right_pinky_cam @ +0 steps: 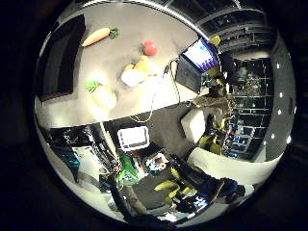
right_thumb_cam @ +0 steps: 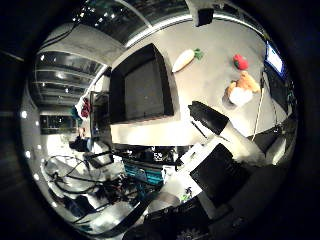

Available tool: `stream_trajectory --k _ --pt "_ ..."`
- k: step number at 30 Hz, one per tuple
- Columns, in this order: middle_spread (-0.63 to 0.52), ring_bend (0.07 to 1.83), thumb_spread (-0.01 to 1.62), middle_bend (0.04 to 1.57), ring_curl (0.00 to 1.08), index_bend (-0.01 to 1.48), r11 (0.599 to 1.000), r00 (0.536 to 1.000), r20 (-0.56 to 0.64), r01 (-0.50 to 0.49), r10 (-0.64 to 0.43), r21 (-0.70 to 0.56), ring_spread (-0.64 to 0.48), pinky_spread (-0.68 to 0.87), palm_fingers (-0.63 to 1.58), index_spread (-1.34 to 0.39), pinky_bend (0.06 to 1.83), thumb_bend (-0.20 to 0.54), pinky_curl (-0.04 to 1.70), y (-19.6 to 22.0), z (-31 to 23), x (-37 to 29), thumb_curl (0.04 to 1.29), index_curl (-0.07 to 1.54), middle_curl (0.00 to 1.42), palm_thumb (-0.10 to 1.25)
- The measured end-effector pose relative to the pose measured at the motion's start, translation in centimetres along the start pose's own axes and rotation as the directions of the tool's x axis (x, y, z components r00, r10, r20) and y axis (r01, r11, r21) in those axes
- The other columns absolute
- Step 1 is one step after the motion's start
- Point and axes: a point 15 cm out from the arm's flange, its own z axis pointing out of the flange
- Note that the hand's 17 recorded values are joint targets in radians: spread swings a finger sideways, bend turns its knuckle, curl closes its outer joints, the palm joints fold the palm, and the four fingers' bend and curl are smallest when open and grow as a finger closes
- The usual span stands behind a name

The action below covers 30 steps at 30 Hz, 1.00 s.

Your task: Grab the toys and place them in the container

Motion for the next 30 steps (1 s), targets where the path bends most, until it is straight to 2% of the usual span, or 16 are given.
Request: stream_trajectory --k 8,9,13,17,23,30 --pt "0.02 0.22 1.08 0.21 0.18 0.15 1.000 1.000 -0.022 0.009 -0.009 0.015 0.18 0.45 0.29 -0.41 0.26 -0.030 0.30 -3.6 1.1 2.1 0.34 0.33 0.32 0.77" --pt "0.01 0.24 1.07 0.21 0.19 0.13 1.000 1.000 -0.027 0.005 -0.005 0.005 0.18 0.45 0.27 -0.40 0.29 -0.039 0.31 -4.0 1.6 2.7 0.32 0.31 0.32 0.72" --pt "0.04 0.28 1.03 0.19 0.22 0.11 0.998 0.997 -0.068 0.021 -0.025 -0.061 0.18 0.44 0.12 -0.39 0.38 -0.036 0.34 -4.9 4.1 6.9 0.30 0.25 0.32 0.62" --pt "0.06 0.30 0.99 0.19 0.24 0.13 0.981 0.989 -0.106 0.080 -0.099 -0.175 0.19 0.41 0.02 -0.39 0.41 -0.032 0.34 -5.2 7.6 11.7 0.30 0.23 0.32 0.58" --pt "0.09 0.31 0.96 0.18 0.25 0.13 0.944 0.980 -0.132 0.100 -0.148 -0.313 0.19 0.39 -0.05 -0.40 0.45 -0.028 0.34 -3.5 13.0 18.2 0.29 0.21 0.31 0.55" --pt "0.10 0.31 0.95 0.17 0.25 0.13 0.938 0.967 -0.153 0.147 -0.203 -0.316 0.19 0.38 -0.06 -0.40 0.46 -0.023 0.33 -3.8 18.7 21.6 0.30 0.20 0.29 0.58"
